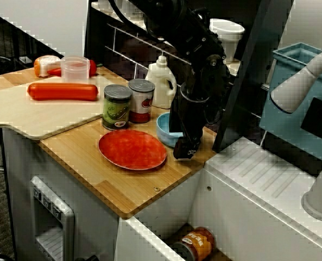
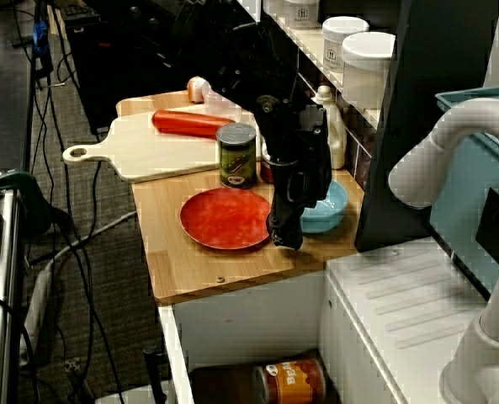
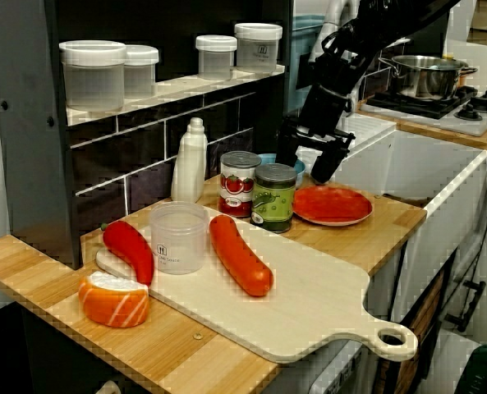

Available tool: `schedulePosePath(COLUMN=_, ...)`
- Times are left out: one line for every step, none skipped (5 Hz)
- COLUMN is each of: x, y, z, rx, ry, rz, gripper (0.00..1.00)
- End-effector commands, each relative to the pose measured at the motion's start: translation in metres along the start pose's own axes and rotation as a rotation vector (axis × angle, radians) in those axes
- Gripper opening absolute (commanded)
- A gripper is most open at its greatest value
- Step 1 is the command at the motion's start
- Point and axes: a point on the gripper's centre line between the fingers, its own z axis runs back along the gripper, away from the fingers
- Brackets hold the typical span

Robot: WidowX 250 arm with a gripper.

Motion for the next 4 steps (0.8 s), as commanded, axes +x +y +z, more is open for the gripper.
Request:
schedulePosePath(x=0.000, y=0.007, z=0.009, rx=0.013, ry=-0.033, rz=0.018, gripper=0.00)
schedulePosePath(x=-0.003, y=0.007, z=0.009, rx=0.012, ry=-0.036, rz=0.018, gripper=0.00)
schedulePosePath(x=-0.009, y=0.005, z=0.010, rx=0.009, ry=-0.035, rz=0.016, gripper=0.00)
schedulePosePath(x=-0.013, y=0.005, z=0.011, rx=0.004, ry=-0.033, rz=0.020, gripper=0.00)
